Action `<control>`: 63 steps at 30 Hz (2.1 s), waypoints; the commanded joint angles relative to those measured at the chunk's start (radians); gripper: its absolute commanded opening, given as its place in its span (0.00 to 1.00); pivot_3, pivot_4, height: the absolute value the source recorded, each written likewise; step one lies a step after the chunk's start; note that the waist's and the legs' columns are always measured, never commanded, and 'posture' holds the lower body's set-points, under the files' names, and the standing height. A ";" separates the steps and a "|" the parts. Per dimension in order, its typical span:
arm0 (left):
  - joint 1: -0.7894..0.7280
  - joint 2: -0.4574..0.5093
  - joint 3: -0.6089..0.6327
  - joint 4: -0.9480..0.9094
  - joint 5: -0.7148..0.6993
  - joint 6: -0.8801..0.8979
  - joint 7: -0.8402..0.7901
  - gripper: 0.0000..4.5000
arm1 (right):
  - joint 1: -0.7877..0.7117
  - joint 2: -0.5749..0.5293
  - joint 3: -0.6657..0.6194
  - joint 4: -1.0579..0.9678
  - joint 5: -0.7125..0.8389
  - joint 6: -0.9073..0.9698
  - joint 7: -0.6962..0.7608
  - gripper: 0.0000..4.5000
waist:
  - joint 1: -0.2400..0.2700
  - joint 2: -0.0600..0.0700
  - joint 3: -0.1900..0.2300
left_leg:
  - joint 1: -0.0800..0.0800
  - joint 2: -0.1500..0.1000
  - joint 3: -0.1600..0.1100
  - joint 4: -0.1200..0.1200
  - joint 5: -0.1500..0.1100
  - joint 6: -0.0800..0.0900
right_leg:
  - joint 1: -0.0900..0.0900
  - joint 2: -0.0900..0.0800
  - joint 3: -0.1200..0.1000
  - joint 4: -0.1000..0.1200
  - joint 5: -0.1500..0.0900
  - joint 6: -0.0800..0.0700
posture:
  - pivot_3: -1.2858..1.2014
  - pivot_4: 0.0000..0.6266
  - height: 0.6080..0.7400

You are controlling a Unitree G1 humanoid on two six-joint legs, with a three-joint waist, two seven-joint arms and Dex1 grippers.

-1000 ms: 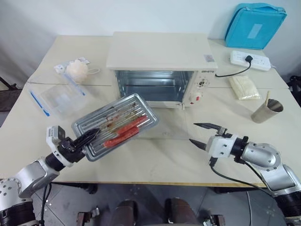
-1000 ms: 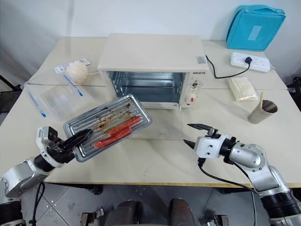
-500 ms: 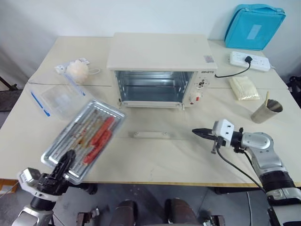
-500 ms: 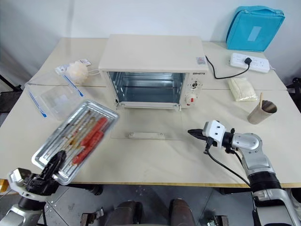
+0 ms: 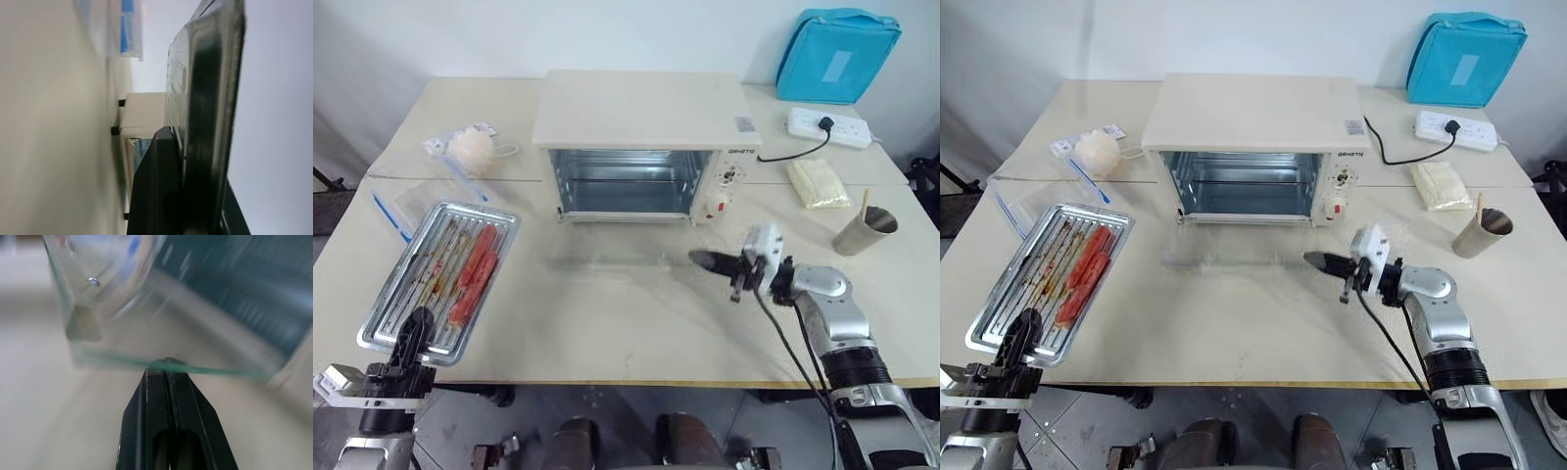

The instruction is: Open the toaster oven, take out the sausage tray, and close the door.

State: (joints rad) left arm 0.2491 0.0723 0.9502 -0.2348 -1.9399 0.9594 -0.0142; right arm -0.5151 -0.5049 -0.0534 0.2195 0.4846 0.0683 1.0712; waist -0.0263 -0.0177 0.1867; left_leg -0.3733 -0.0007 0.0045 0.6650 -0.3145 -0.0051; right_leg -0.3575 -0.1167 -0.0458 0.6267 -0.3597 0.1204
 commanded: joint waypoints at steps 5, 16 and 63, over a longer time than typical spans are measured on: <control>0.010 0.017 -0.018 -0.071 -0.032 0.018 -0.016 0.00 | -0.126 0.048 -0.142 -0.174 0.217 0.231 -0.176 0.01 | 0.001 0.000 0.000 | 0.000 0.001 0.000 -0.001 -0.001 0.000 | 0.000 0.000 0.000 -0.001 0.000 0.000 | 0.52 0.24 1.00; 0.032 0.259 -0.161 0.006 -0.032 0.163 -0.113 0.00 | 0.195 -0.159 -0.192 -0.413 0.242 0.348 -0.052 0.33 | 0.026 0.002 0.001 | -0.002 -0.001 0.001 -0.001 -0.005 0.005 | 0.000 -0.002 0.002 -0.006 0.000 0.000 | 0.52 0.24 1.00; -0.770 0.576 -0.911 0.350 1.009 0.234 -0.691 0.67 | 0.964 -0.177 -0.504 -0.775 0.209 0.151 -0.035 1.00 | 0.047 0.008 0.001 | 0.001 -0.004 0.004 -0.004 -0.002 0.005 | 0.002 0.001 -0.001 -0.006 0.004 0.007 | 0.52 0.24 1.00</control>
State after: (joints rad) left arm -0.5430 0.6174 0.0300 0.1908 -0.9685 1.2516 -0.6503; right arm 0.4492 -0.6682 -0.5511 -0.5570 0.6924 0.2373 1.0220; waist 0.0209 -0.0098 0.1877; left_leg -0.3726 -0.0040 0.0091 0.6605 -0.3165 -0.0002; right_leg -0.3556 -0.1155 -0.0471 0.6200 -0.3559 0.1274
